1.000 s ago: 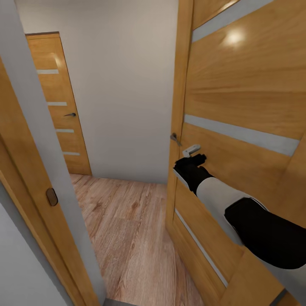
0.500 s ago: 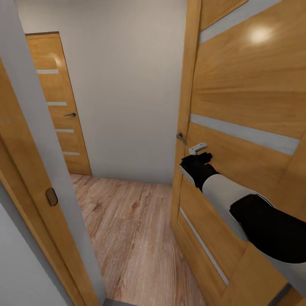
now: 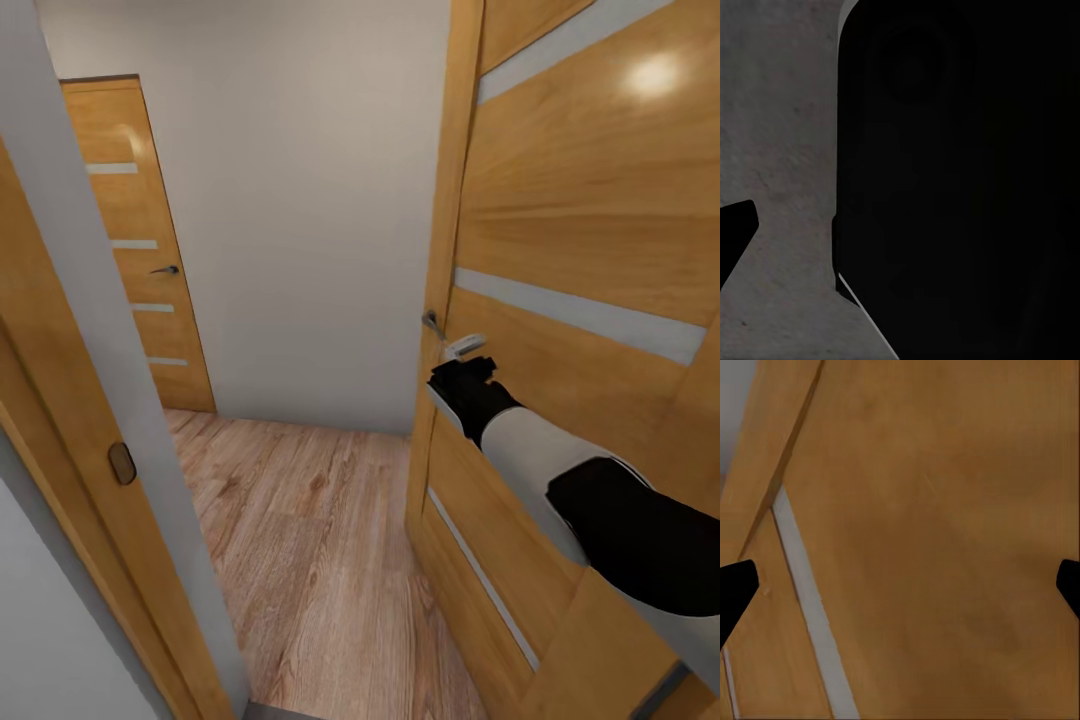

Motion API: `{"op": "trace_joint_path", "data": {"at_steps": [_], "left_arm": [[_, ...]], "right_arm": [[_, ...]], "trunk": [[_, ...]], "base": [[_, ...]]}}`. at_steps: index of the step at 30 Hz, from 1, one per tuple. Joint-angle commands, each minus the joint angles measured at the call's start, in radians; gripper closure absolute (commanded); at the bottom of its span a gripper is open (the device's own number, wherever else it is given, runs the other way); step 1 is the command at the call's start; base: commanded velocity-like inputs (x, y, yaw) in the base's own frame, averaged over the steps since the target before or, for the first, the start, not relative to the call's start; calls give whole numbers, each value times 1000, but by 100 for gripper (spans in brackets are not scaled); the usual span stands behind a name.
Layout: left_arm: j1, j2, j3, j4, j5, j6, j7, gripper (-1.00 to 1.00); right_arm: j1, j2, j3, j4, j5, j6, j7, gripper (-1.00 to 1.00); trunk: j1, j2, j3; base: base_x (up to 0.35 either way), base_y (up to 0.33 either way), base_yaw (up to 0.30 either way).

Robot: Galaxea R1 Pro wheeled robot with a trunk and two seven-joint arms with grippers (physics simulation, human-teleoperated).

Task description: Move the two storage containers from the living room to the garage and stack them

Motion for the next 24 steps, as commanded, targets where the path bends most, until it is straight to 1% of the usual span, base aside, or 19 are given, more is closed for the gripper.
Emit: {"op": "trace_joint_path", "data": {"at_steps": [1,4,8,24], "left_arm": [[0,0,-1,-1,8,-1,0,-100],[0,0,-1,-1,8,0,0,-100],[0,0,0,-1,8,-1,0,-100],[0,0,0,-1,8,0,0,-100]], "right_arm": [[-1,1,7,-7,-9,6,8,-100],[-1,5,2,-38,-9,6,66,-100],[-1,5,-1,-54,-9,8,106,-100],[-1,6,-2,-58,-9,13,117,-100]], "trunk": [[0,-1,-1],[0,-1,-1],[0,-1,-1],[0,-1,-1]], "base": [[0,0,0],[0,0,0],[0,0,0],[0,0,0]]}}
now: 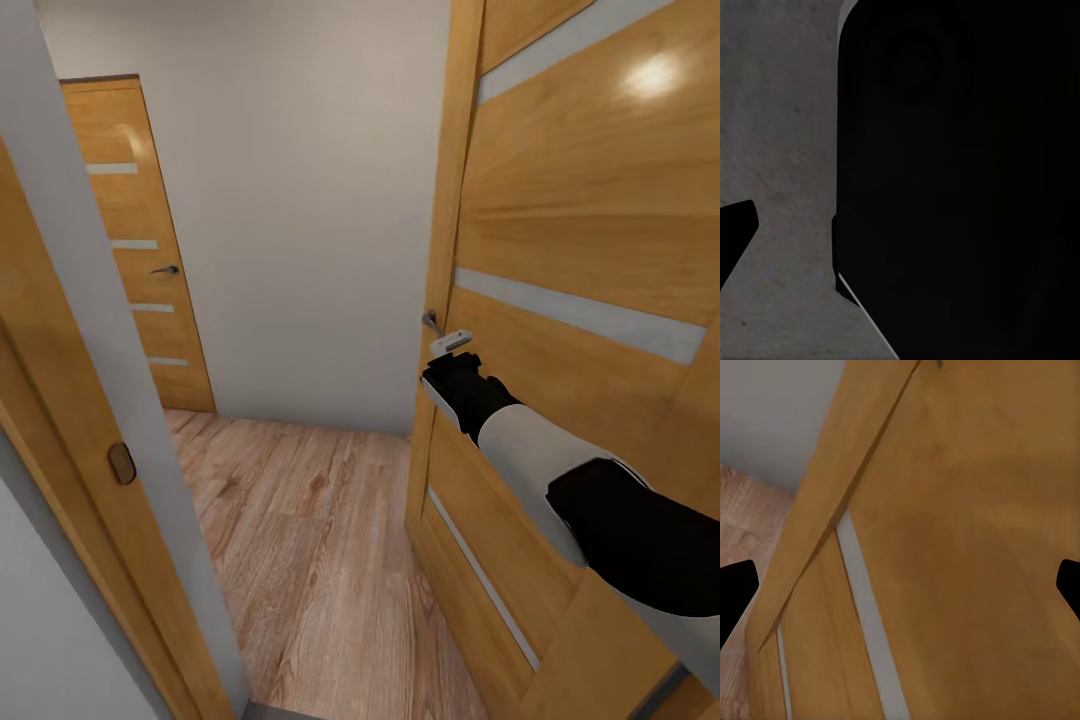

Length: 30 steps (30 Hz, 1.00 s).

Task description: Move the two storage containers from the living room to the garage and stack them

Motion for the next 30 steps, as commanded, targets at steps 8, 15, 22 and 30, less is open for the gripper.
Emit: {"op": "trace_joint_path", "data": {"at_steps": [8,15,22,30], "left_arm": [[0,1,0,-1,8,0,0,-100],[0,0,0,-1,8,0,0,-100],[0,0,-1,-1,8,-1,0,-100],[0,0,-1,-1,8,-1,0,-100]], "right_arm": [[-1,1,8,-1,-9,5,1,-100],[-1,2,8,-2,-9,0,14,-100],[2,58,8,-3,-7,-4,8,-100],[2,58,8,-3,-5,-4,5,-100]], "trunk": [[0,-1,-1],[0,-1,-1],[0,-1,-1],[0,-1,-1]], "base": [[0,0,0],[0,0,0],[69,0,0],[14,0,0]]}}
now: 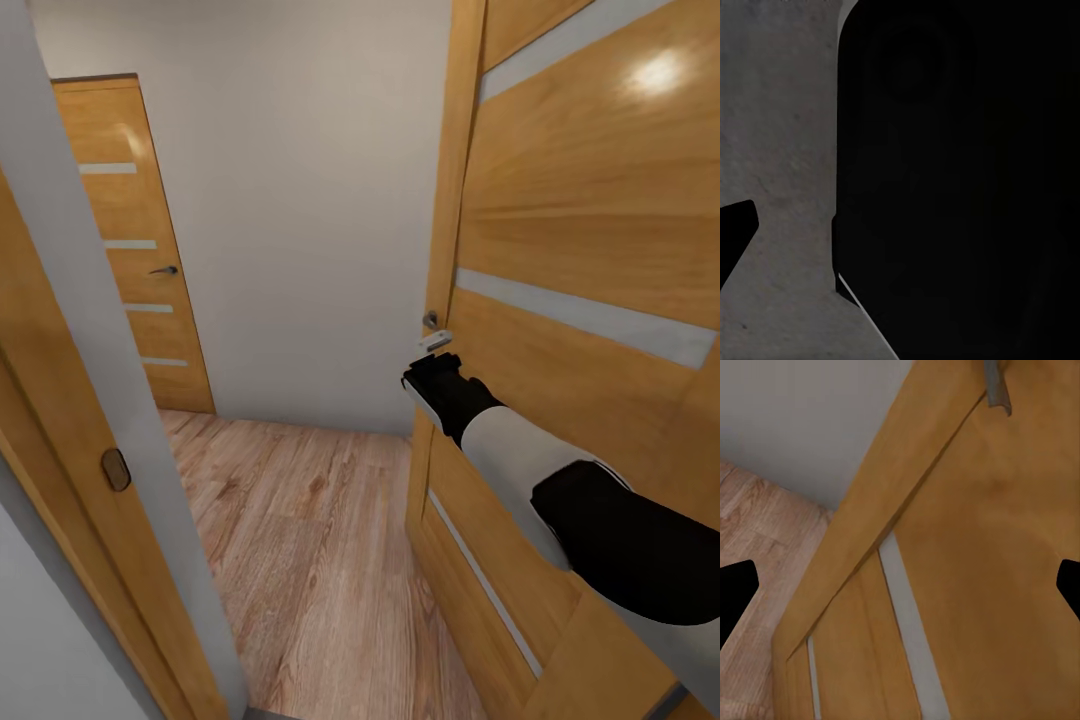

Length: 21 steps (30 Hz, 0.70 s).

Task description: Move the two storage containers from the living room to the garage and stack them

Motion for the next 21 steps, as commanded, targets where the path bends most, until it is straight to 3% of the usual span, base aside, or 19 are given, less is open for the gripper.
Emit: {"op": "trace_joint_path", "data": {"at_steps": [1,8,21], "left_arm": [[0,0,0,0,8,-1,0,-100],[0,0,-3,0,6,-1,-3,-100],[0,0,-6,1,2,-1,-4,-100]], "right_arm": [[-1,0,7,0,-9,4,-7,-100],[-1,0,8,0,-9,6,-8,-100],[-1,0,10,0,4,7,-36,-100]], "trunk": [[0,-1,-1],[0,-1,-1],[0,-1,-1]], "base": [[2,0,0],[81,0,0],[299,0,0]]}}
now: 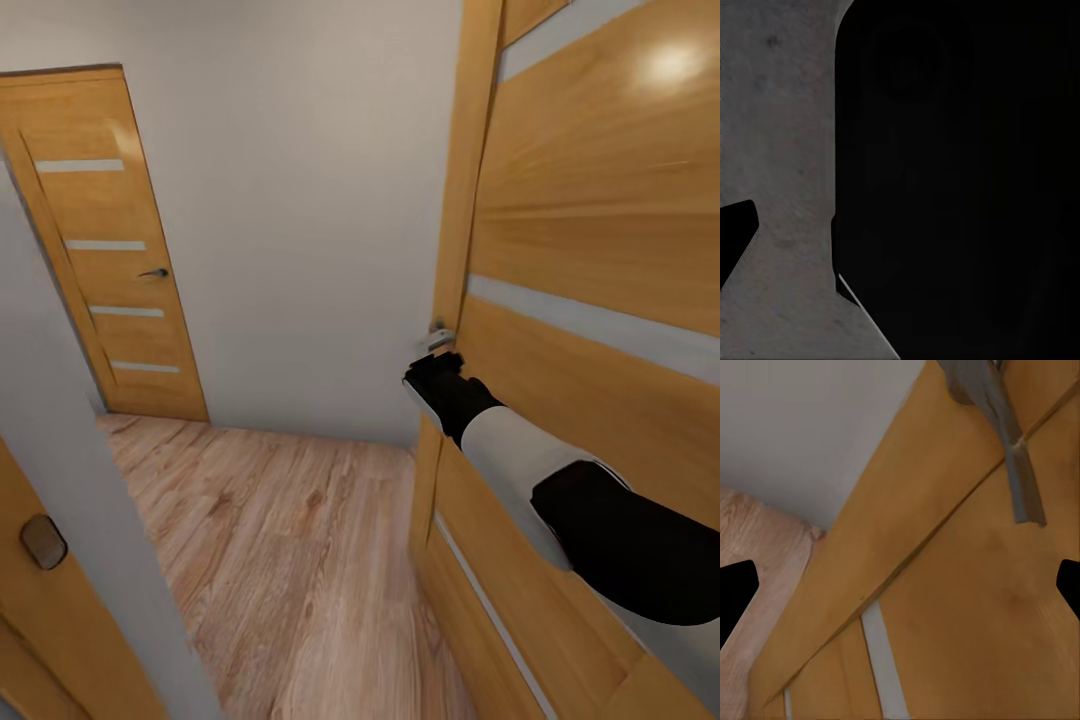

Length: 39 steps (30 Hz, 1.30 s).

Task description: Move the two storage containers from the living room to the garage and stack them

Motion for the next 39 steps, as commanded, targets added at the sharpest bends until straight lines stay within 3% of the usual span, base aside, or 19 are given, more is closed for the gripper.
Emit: {"op": "trace_joint_path", "data": {"at_steps": [1,10,17,22,34,39], "left_arm": [[0,0,-1,-1,7,-1,0,-100],[0,0,0,-1,9,-1,1,-100],[0,0,0,0,9,-1,1,-100],[0,0,1,-1,9,-1,1,-100],[0,0,3,0,9,-1,1,-100],[0,0,2,0,9,-1,1,-100]], "right_arm": [[-1,0,7,0,-7,5,-14,-100],[-1,0,8,7,-11,9,-86,-100],[-1,0,10,32,-15,14,-233,-100],[-1,0,19,111,-16,6,-252,-100],[-1,0,23,138,-16,6,-290,-100],[-2,-57,22,138,-21,5,-290,-100]], "trunk": [[1,0,-1],[1,0,-1],[1,0,-1],[1,0,-1],[1,0,-1],[1,0,-1]], "base": [[254,0,0],[57,0,0],[1,0,0],[0,0,0],[0,0,0],[0,0,0]]}}
